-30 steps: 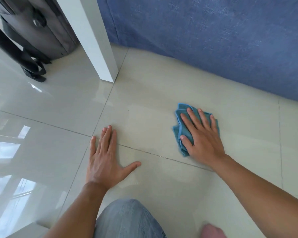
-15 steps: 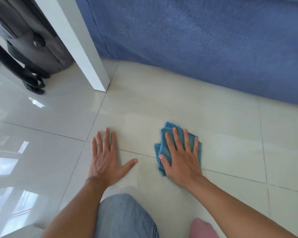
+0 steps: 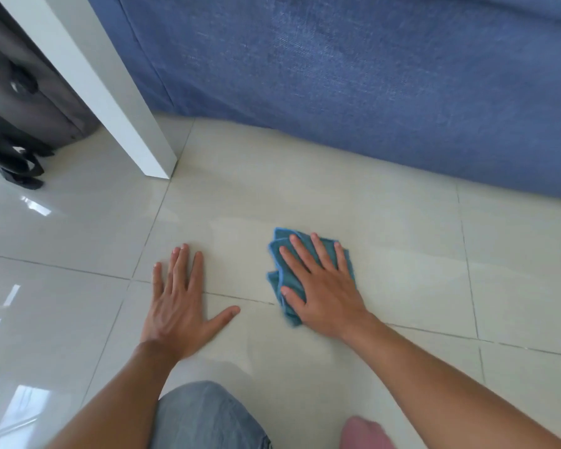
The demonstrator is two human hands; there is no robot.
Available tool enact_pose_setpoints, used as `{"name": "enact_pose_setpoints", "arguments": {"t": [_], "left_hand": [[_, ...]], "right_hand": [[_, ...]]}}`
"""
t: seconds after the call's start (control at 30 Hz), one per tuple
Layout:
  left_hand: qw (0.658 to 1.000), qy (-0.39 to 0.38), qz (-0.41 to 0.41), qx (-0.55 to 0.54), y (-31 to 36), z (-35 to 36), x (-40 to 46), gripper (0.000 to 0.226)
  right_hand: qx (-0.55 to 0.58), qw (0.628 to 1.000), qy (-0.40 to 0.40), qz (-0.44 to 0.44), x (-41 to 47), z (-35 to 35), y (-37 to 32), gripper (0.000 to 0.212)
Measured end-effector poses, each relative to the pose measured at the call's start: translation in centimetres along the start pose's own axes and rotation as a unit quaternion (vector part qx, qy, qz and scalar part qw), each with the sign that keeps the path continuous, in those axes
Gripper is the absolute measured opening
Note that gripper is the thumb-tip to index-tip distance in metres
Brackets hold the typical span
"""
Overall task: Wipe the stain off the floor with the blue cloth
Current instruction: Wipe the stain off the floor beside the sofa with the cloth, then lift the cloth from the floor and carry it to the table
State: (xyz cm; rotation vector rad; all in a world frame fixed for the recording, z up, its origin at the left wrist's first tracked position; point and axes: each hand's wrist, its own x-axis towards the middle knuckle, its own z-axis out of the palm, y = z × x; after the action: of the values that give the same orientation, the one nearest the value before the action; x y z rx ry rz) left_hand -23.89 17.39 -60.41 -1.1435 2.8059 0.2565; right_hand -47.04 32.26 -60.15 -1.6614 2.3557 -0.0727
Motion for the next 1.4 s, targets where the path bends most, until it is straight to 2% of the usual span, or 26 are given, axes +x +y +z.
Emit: {"name": "enact_pose_setpoints", "arguments": {"t": [0.13, 0.27, 0.37, 0.53, 0.7, 0.9, 1.03, 1.1, 1.17, 1.27, 1.4], "left_hand": [[1.000, -0.015, -0.004, 0.009, -0.1, -0.1, -0.1, 0.119], [1.000, -0.014, -0.005, 0.014, -0.2, 0.0, 0.0, 0.119], [1.000, -0.008, -0.007, 0.016, -0.2, 0.2, 0.2, 0.120], [1.000, -0.008, 0.000, 0.014, -0.5, 0.1, 0.1, 0.119], [1.000, -0.012, 0.004, -0.003, -0.6, 0.1, 0.2, 0.119], [1.000, 0.000, 0.001, -0.009, -0.7, -0.1, 0.2, 0.119], [0.999, 0.019, -0.001, -0.026, -0.6, 0.2, -0.1, 0.115], [0.998, 0.042, -0.006, -0.042, -0.7, 0.2, -0.1, 0.107], [0.995, 0.073, -0.015, -0.063, -0.5, -0.3, 0.5, 0.090], [0.991, 0.104, -0.009, -0.079, 0.9, -1.8, 2.3, 0.062], [0.989, 0.092, -0.001, -0.117, 4.4, -3.2, 5.1, 0.047]], "right_hand": [[0.011, 0.976, 0.030, 0.216, 1.7, -0.9, 4.8, 0.073], [0.025, 0.962, 0.016, 0.273, 2.3, -1.6, 4.6, 0.075], [0.045, 0.966, 0.018, 0.254, 5.2, -2.0, 3.9, 0.075], [0.045, 0.992, 0.011, 0.121, 8.9, -2.5, 1.6, 0.072], [0.022, 1.000, 0.000, 0.007, 11.1, -2.0, -0.8, 0.070], [0.058, 0.998, -0.002, -0.034, 9.0, -1.4, -2.2, 0.071], [0.137, 0.989, -0.017, -0.057, 6.9, -2.1, -1.9, 0.063], [0.213, 0.976, 0.024, -0.042, 6.2, -2.9, -1.2, 0.053], [0.265, 0.961, 0.078, 0.021, 6.1, -3.8, -0.2, 0.049], [0.234, 0.963, 0.105, 0.085, 6.2, -4.5, 1.0, 0.050], [0.246, 0.956, 0.098, 0.125, 6.6, -4.3, 2.1, 0.045]]}}
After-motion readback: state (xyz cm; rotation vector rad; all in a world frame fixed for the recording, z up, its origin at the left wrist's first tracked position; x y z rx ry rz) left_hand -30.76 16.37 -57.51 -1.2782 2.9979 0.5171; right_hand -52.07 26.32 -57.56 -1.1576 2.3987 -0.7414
